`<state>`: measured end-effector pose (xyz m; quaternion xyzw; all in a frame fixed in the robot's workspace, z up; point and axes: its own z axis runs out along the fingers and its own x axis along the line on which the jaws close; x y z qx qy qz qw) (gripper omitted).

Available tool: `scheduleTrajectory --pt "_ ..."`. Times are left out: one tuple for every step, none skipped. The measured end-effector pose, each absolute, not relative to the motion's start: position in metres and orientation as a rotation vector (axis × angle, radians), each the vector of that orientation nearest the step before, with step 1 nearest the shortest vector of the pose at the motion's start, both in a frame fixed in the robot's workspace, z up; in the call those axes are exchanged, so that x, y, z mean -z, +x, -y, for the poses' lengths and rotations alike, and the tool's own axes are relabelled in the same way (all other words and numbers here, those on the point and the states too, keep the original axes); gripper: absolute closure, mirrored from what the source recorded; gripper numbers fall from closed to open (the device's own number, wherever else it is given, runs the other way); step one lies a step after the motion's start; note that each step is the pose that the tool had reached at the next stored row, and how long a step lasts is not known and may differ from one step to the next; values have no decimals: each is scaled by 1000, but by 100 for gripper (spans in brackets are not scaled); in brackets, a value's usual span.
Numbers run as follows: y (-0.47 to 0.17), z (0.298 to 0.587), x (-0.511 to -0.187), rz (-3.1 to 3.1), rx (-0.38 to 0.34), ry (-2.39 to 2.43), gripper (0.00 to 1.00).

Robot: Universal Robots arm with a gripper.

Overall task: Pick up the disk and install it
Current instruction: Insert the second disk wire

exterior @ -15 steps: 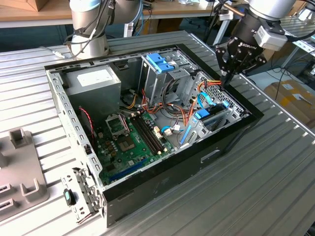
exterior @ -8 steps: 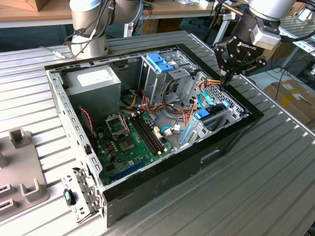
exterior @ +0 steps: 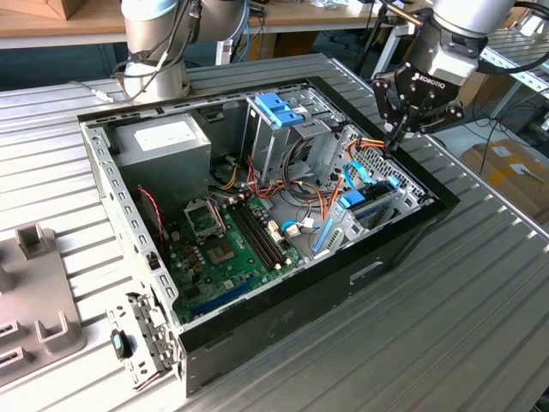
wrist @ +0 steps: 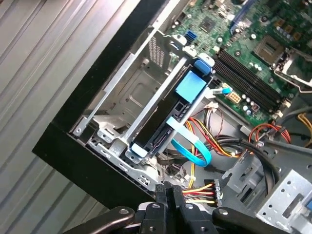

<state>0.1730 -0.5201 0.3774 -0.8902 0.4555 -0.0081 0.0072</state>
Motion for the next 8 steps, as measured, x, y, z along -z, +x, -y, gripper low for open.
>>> scheduleTrajectory --pt "173 520 -377 -1448 26 -2772 84" --pt "173 520 -377 -1470 26 -2761 84" --pt "173 520 -377 -1499 27 -2746 84" --pt "173 520 -376 -1520 27 -2735 84" --pt "173 520 -376 -1539 27 -2724 84" --pt "173 520 -376 -1558 27 -2714 84" --pt "173 520 -376 -1577 28 -2703 84" --pt "173 520 -376 -1617 28 -2680 84"
